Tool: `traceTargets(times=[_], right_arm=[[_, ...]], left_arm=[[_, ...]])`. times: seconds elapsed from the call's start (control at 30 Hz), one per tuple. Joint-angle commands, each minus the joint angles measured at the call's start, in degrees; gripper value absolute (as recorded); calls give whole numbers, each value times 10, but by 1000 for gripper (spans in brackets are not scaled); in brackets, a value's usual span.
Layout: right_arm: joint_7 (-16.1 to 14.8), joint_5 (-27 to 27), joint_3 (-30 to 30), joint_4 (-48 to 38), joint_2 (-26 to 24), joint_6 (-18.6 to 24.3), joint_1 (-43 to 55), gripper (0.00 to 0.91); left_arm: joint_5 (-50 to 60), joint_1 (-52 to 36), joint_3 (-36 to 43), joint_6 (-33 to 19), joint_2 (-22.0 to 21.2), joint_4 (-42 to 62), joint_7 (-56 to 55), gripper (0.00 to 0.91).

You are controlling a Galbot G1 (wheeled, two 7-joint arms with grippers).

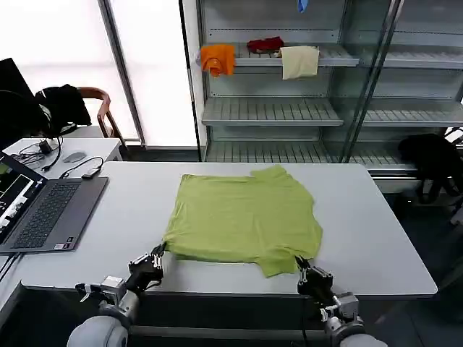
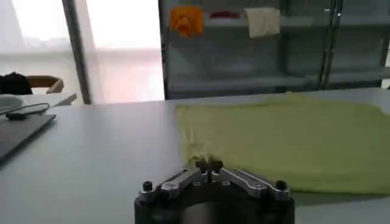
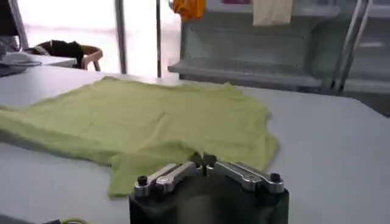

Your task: Fold and organize the clothes.

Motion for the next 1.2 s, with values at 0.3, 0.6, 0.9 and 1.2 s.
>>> traceTargets(times=[0.3,0.6,0.9,1.2], right_arm=[[-7,-21,-19,-171,43,-33,221,0],[-14,-45,-14,-240,57,-23,257,0],[3,-55,-8,-287,67,-15,285,907],[24,-58,1,-337,73,-3,325,907]], left_arm=[[1,-152,17,14,-5,117,-12,0],[15,-181,28,12,-11,168,-12,10],[35,-200,37,13,-10,197,-3,907],[53,-212,36,2,-7,203,-4,907]])
